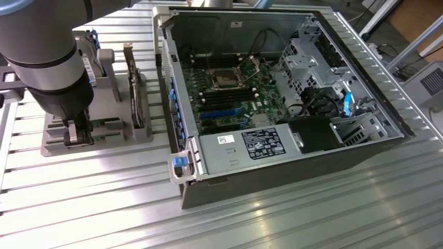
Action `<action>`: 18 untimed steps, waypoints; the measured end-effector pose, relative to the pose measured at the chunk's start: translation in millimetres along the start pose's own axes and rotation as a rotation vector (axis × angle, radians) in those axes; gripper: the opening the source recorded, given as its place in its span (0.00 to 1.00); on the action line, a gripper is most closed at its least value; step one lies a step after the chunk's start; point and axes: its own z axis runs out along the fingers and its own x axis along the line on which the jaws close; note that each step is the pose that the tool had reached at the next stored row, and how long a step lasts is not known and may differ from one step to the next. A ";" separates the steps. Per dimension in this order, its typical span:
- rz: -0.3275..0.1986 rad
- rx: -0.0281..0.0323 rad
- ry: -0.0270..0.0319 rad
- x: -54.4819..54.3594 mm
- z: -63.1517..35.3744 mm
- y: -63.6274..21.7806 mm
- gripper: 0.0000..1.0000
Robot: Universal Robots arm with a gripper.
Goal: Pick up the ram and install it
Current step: 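Pick up the ram and move it above insertion slot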
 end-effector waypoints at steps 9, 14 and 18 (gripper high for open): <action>0.000 0.0002 -0.0036 -0.1 6.9 -0.3 0.36; -0.002 0.0030 -0.0492 0.4 7.1 -0.3 0.36; -0.002 0.0031 -0.0492 2.6 7.2 -0.1 0.36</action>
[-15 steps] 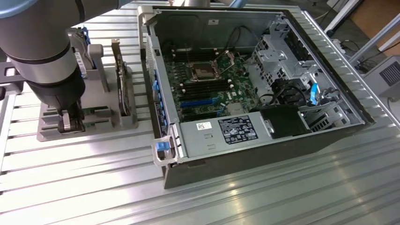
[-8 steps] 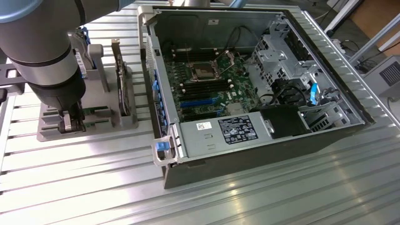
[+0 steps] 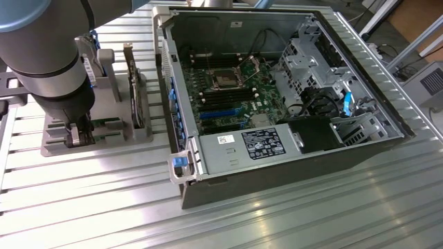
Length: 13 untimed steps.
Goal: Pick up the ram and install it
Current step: 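Pick up the ram and move it above insertion slot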
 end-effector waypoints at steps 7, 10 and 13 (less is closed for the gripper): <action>0.000 -0.0001 0.0000 0.1 -0.1 0.0 0.16; 0.000 -0.0001 0.0000 0.0 0.0 0.0 0.12; 0.000 -0.0001 0.0000 0.0 0.0 0.0 0.12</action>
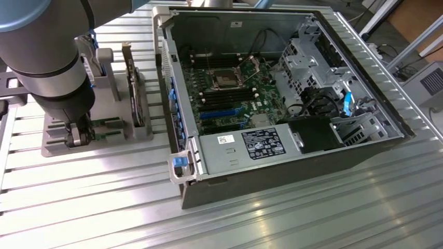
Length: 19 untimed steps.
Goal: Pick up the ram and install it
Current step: 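Pick up the ram and move it above insertion slot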
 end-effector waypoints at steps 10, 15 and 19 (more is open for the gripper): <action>0.000 -0.0001 0.0000 0.1 -3.0 0.2 0.12; 0.000 -0.0001 0.0000 -0.2 -9.2 0.4 0.12; 0.000 0.0000 0.0000 -0.4 -14.4 0.6 0.12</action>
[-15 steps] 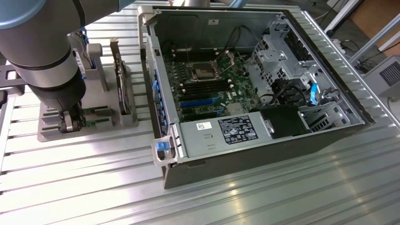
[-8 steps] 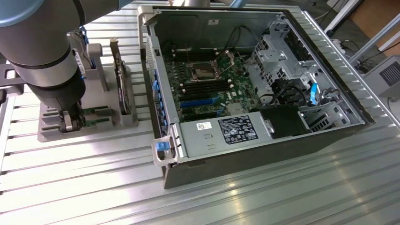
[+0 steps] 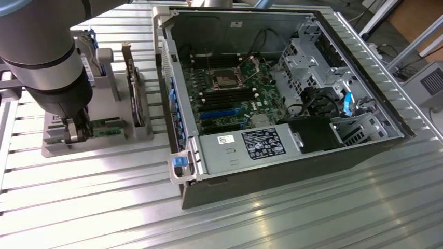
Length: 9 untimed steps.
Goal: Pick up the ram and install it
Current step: 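Pick up the ram and move it above insertion slot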
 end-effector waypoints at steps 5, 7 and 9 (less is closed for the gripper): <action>0.000 0.0000 -0.0001 -0.2 -4.4 0.2 0.12; 0.000 0.0000 -0.0001 -0.2 -6.3 0.2 0.12; 0.000 0.0000 -0.0001 -0.4 -10.2 0.4 0.12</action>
